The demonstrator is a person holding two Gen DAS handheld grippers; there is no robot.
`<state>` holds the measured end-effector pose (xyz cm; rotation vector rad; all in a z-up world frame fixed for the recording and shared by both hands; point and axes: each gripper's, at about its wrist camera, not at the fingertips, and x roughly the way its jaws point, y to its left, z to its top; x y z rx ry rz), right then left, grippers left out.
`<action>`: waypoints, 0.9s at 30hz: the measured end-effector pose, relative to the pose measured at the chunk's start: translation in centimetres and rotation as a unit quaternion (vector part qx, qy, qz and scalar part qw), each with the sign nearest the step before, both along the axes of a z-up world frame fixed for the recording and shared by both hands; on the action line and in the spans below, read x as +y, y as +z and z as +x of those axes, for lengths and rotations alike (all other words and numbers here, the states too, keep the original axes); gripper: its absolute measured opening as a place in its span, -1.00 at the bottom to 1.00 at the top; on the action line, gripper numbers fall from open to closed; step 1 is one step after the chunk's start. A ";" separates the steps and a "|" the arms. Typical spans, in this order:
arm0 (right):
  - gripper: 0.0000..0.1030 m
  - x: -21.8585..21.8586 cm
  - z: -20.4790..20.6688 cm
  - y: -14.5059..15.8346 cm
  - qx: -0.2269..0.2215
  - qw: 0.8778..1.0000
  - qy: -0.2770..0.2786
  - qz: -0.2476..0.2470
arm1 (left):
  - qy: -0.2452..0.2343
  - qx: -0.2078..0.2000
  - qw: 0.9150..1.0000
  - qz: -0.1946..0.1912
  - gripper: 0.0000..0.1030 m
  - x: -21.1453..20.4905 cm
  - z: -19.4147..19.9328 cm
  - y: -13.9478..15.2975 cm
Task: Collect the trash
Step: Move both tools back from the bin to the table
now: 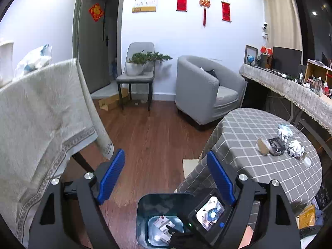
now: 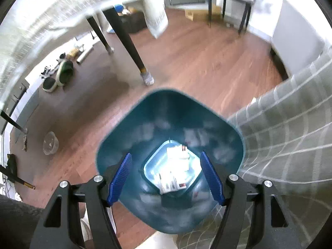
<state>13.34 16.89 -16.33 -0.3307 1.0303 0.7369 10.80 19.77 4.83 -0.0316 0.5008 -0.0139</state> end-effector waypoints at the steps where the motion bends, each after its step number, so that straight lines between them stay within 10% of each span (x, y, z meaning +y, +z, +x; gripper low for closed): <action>1: 0.35 -0.1 -0.4 1.2 -0.012 1.000 0.005 0.008 | -0.001 -0.004 1.000 0.001 0.68 -0.3 -0.1 0.3; 14: 0.43 -4.5 -1.6 11.5 -0.121 0.990 0.002 0.078 | 0.004 -0.051 0.999 0.012 0.72 -1.8 -0.4 3.5; 27: 0.44 -13.2 -1.0 14.7 -0.166 0.983 -0.042 0.073 | -0.030 -0.041 0.998 0.023 0.72 -6.6 1.8 2.7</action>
